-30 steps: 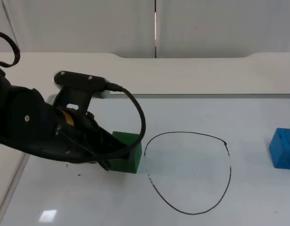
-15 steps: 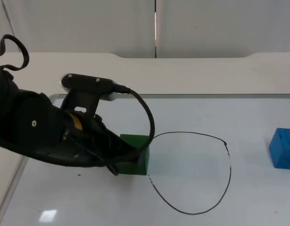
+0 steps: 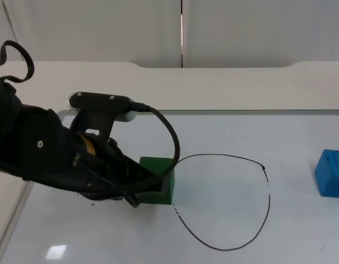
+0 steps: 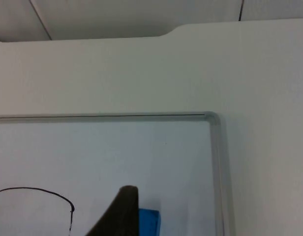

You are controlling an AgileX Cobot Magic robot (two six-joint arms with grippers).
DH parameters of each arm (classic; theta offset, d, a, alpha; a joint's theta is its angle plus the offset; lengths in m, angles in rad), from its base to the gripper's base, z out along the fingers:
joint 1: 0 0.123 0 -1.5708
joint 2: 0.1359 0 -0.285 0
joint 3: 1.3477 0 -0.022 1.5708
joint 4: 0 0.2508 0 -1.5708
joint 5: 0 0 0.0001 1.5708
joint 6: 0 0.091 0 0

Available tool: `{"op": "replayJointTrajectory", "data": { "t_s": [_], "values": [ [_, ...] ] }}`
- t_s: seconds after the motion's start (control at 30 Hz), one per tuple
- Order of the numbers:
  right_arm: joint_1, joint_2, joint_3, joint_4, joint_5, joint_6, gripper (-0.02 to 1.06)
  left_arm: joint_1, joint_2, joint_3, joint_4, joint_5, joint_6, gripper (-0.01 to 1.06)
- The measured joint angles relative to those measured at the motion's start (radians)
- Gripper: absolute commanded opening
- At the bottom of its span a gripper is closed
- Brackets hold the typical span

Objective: Push the two cubes into the marked area.

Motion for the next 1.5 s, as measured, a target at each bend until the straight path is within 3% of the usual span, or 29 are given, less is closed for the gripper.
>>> {"op": "replayJointTrajectory", "data": {
  "t_s": [0.3,1.5],
  "values": [
    [0.000,0.000,0.000,0.000,-0.001,0.000,1.05,-0.046,0.000,0.000,0.000,-0.015,-0.012,0.00],
    [0.000,0.000,0.000,0.000,-0.001,0.000,1.05,-0.053,0.000,-0.049,0.000,-0.019,-0.039,0.00]
  ]
}}
